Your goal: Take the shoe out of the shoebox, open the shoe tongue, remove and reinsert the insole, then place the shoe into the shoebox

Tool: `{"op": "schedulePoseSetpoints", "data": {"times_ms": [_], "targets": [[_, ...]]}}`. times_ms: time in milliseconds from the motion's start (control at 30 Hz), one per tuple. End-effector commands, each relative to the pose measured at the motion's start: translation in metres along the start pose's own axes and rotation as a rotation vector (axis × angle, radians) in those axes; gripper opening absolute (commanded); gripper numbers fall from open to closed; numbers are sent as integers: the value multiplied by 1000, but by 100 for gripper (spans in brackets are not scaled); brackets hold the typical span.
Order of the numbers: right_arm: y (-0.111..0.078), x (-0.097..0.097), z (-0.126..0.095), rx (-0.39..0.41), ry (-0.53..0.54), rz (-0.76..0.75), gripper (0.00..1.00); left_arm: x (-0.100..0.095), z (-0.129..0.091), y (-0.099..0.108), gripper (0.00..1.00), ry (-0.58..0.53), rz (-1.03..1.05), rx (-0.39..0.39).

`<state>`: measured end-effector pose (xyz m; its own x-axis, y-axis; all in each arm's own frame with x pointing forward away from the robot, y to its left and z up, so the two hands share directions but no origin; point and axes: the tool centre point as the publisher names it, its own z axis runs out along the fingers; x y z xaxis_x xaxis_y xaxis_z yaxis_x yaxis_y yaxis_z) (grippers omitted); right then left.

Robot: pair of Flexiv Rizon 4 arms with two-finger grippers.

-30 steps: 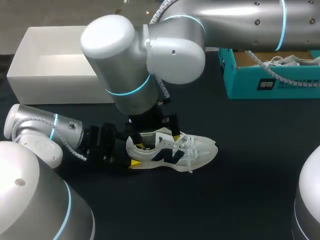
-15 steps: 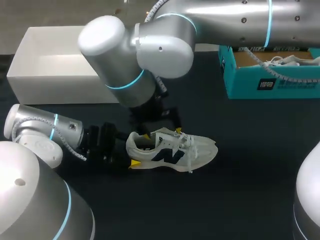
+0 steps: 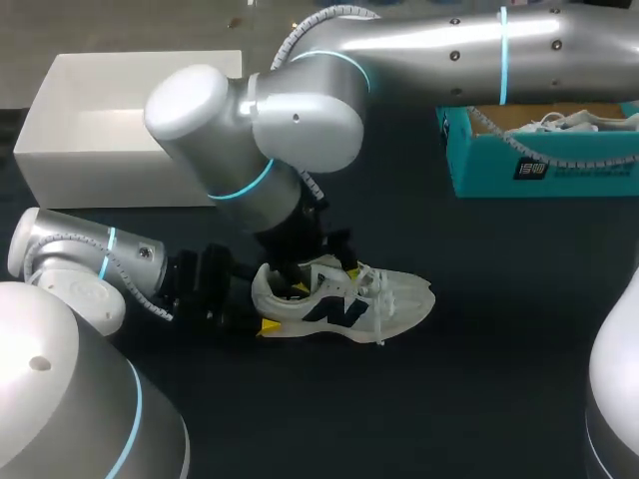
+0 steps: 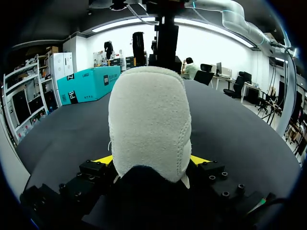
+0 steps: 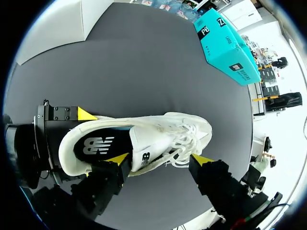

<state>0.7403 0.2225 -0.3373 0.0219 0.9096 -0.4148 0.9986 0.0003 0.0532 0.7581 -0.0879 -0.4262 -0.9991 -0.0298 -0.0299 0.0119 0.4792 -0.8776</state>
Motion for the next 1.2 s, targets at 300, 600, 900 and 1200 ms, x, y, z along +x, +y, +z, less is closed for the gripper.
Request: {"op": "schedulePoseSetpoints", "data": {"times_ms": [300,600,900,1200], "targets": [[2,-2,2,12,-73,207,35,2,4,2,0,-2,0,0],[9,-17,6,21,-79,242,0,2,4,2,0,-2,0,0],[23,-48,2,4,-77,290,0,2,4,2,0,-2,0,0],[29,-79,17,36,-112,336,0,2,4,2,0,-2,0,0]]}}
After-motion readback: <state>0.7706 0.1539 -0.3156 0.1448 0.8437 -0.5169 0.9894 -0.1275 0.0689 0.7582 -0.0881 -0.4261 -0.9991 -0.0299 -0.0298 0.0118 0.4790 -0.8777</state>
